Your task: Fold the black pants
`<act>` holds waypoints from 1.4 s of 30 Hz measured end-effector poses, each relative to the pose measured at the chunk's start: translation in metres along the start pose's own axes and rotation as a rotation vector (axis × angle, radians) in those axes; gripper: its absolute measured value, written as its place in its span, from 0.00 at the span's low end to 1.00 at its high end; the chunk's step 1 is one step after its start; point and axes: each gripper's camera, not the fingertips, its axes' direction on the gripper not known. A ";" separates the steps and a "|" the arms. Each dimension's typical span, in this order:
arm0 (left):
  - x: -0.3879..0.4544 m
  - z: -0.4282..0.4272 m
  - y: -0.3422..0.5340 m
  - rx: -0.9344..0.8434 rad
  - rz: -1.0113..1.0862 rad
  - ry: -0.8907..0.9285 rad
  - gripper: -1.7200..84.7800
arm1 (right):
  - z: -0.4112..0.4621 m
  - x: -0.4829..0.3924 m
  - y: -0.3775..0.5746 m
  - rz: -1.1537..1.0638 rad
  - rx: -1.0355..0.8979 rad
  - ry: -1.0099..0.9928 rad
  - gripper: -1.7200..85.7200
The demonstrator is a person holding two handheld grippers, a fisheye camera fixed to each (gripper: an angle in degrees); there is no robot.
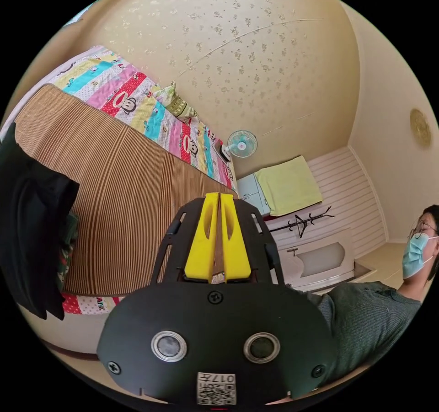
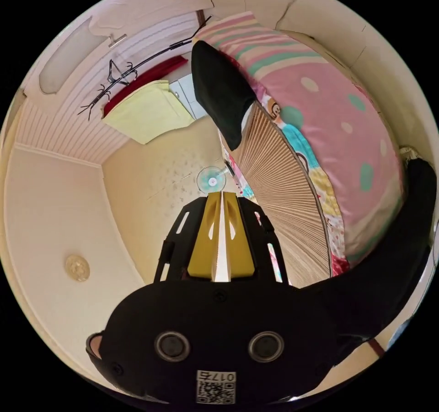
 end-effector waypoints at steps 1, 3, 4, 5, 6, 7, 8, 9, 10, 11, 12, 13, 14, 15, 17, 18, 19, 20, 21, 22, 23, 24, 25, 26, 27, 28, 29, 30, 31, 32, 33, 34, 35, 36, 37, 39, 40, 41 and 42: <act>0.007 0.007 0.006 0.001 0.004 0.011 0.01 | 0.011 -0.012 -0.013 -0.033 -0.049 -0.001 0.06; 0.033 0.038 0.030 -0.006 0.018 0.032 0.01 | 0.029 -0.031 -0.034 -0.049 -0.099 0.060 0.08; 0.039 0.046 0.036 -0.014 0.022 0.032 0.01 | 0.042 -0.043 -0.049 -0.040 -0.110 0.109 0.10; 0.050 0.061 0.046 -0.040 0.034 0.029 0.01 | 0.053 -0.051 -0.064 -0.021 -0.105 0.141 0.11; 0.059 0.077 0.055 -0.071 0.040 0.016 0.01 | 0.058 -0.055 -0.071 -0.016 -0.096 0.145 0.12; 0.063 0.085 0.060 -0.086 0.041 0.006 0.01 | 0.067 -0.063 -0.084 -0.013 -0.074 0.136 0.13; 0.069 0.098 0.067 -0.112 0.043 -0.020 0.01 | 0.074 -0.068 -0.097 0.002 -0.044 0.135 0.13; 0.074 0.109 0.074 -0.133 0.042 -0.046 0.01 | 0.078 -0.070 -0.103 0.012 -0.026 0.138 0.14; 0.076 0.114 0.077 -0.140 0.037 -0.058 0.01 | 0.084 -0.073 -0.114 0.032 0.009 0.143 0.14; 0.078 0.122 0.082 -0.143 0.022 -0.077 0.01 | 0.090 -0.074 -0.124 0.063 0.036 0.155 0.15; 0.080 0.127 0.088 -0.131 0.006 -0.086 0.01 | 0.092 -0.072 -0.128 0.086 0.047 0.167 0.15; 0.081 0.129 0.090 -0.122 -0.001 -0.089 0.01 | 0.097 -0.067 -0.136 0.152 0.066 0.204 0.16; 0.083 0.133 0.095 -0.103 -0.015 -0.096 0.01 | 0.101 -0.059 -0.141 0.219 0.082 0.235 0.16; 0.086 0.137 0.100 -0.086 -0.026 -0.109 0.01 | 0.102 -0.055 -0.143 0.238 0.093 0.237 0.16; 0.091 0.145 0.107 -0.073 -0.039 -0.133 0.01 | 0.106 -0.039 -0.148 0.265 0.156 0.177 0.16; 0.094 0.151 0.111 -0.071 -0.047 -0.147 0.01 | 0.106 -0.035 -0.148 0.272 0.177 0.159 0.16; 0.096 0.154 0.113 -0.071 -0.050 -0.153 0.01 | 0.105 -0.026 -0.147 0.298 0.223 0.126 0.16; 0.100 0.160 0.117 -0.075 -0.054 -0.163 0.01 | 0.105 -0.017 -0.145 0.330 0.263 0.099 0.16; 0.104 0.166 0.120 -0.081 -0.052 -0.173 0.01 | 0.105 -0.013 -0.145 0.345 0.276 0.088 0.16; 0.106 0.169 0.122 -0.084 -0.050 -0.180 0.01 | 0.107 -0.006 -0.145 0.367 0.289 0.079 0.15; 0.109 0.175 0.125 -0.092 -0.044 -0.196 0.01 | 0.110 0.000 -0.147 0.381 0.278 0.093 0.15; 0.110 0.180 0.127 -0.099 -0.042 -0.215 0.01 | 0.112 0.003 -0.148 0.391 0.267 0.110 0.14; 0.110 0.182 0.128 -0.102 -0.044 -0.222 0.01 | 0.116 0.008 -0.149 0.408 0.254 0.148 0.13; 0.109 0.187 0.130 -0.104 -0.051 -0.229 0.01 | 0.118 0.012 -0.149 0.385 0.260 0.145 0.13; 0.107 0.191 0.132 -0.101 -0.059 -0.222 0.01 | 0.119 0.015 -0.148 0.375 0.265 0.138 0.13; 0.106 0.192 0.133 -0.100 -0.063 -0.214 0.01 | 0.120 0.021 -0.145 0.377 0.280 0.132 0.12; 0.103 0.195 0.133 -0.094 -0.068 -0.198 0.01 | 0.122 0.026 -0.139 0.384 0.301 0.118 0.10; 0.102 0.197 0.133 -0.086 -0.066 -0.186 0.01 | 0.123 0.029 -0.136 0.382 0.314 0.100 0.09; 0.101 0.198 0.132 -0.082 -0.064 -0.185 0.01 | 0.128 0.030 -0.130 0.345 0.337 0.024 0.07; 0.101 0.199 0.130 -0.077 -0.059 -0.189 0.01 | 0.137 0.029 -0.129 0.261 0.337 -0.108 0.06; 0.101 0.199 0.128 -0.069 -0.050 -0.194 0.01 | 0.143 0.026 -0.130 0.214 0.328 -0.178 0.05; 0.102 0.199 0.127 -0.064 -0.045 -0.194 0.01 | 0.156 0.016 -0.133 0.137 0.299 -0.245 0.05; 0.103 0.198 0.125 -0.052 -0.035 -0.189 0.01 | 0.174 -0.001 -0.138 0.057 0.235 -0.249 0.04; 0.104 0.198 0.122 -0.043 -0.024 -0.183 0.01 | 0.186 -0.012 -0.141 0.006 0.192 -0.249 0.04; 0.105 0.197 0.121 -0.039 -0.018 -0.183 0.01 | 0.214 -0.036 -0.147 -0.106 0.075 -0.256 0.04; 0.106 0.197 0.117 -0.029 -0.008 -0.203 0.01 | 0.268 -0.077 -0.145 -0.289 -0.136 -0.258 0.04; 0.106 0.198 0.116 -0.027 -0.008 -0.206 0.01 | 0.309 -0.099 -0.135 -0.390 -0.296 -0.239 0.04; 0.105 0.200 0.114 -0.022 -0.008 -0.205 0.01 | 0.356 -0.116 -0.117 -0.479 -0.492 -0.179 0.04; 0.104 0.203 0.112 -0.017 -0.007 -0.198 0.01 | 0.380 -0.121 -0.105 -0.522 -0.594 -0.133 0.04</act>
